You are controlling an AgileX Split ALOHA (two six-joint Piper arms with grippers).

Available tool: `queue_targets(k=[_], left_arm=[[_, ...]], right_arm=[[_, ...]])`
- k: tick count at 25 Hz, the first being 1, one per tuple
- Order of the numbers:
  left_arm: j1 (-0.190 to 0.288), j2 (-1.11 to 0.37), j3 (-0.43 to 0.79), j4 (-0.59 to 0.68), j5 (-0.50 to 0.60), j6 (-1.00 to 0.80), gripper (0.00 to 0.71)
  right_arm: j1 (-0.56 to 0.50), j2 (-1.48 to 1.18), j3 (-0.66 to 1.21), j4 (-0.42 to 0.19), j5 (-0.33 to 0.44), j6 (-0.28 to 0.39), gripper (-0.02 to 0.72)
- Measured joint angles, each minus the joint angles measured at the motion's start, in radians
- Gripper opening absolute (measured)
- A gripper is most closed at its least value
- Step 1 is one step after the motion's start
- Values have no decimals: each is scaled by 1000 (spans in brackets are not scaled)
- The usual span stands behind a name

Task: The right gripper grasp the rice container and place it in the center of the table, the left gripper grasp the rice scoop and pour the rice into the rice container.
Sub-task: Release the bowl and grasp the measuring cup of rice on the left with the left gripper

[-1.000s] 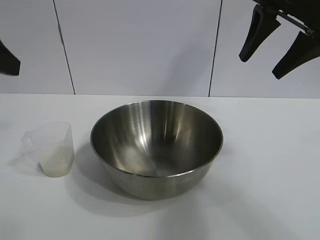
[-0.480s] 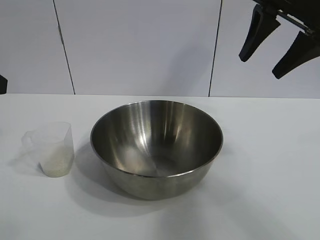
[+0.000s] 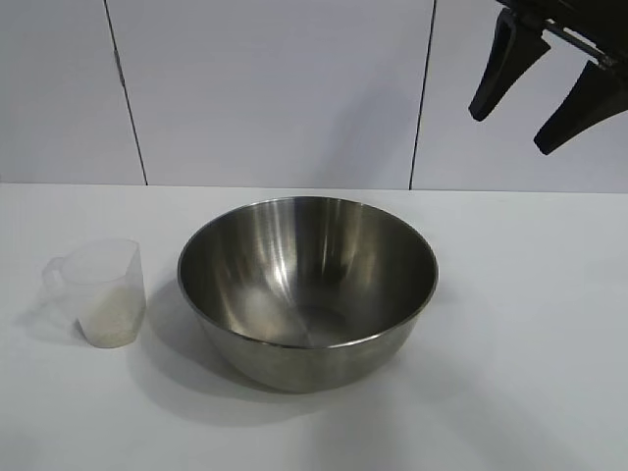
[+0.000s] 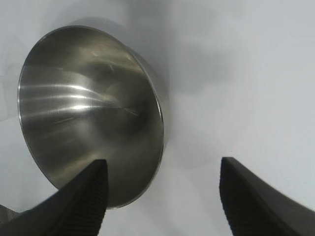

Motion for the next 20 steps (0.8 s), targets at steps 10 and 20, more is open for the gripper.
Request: queue_targets(k=[10, 20], left_arm=[[0, 197, 58, 231, -249, -196, 602], [0, 381, 148, 244, -594, -199, 572]], right_arm=[[0, 0, 0, 0, -2, 0, 452], [0, 0, 0, 0, -8, 0, 452]])
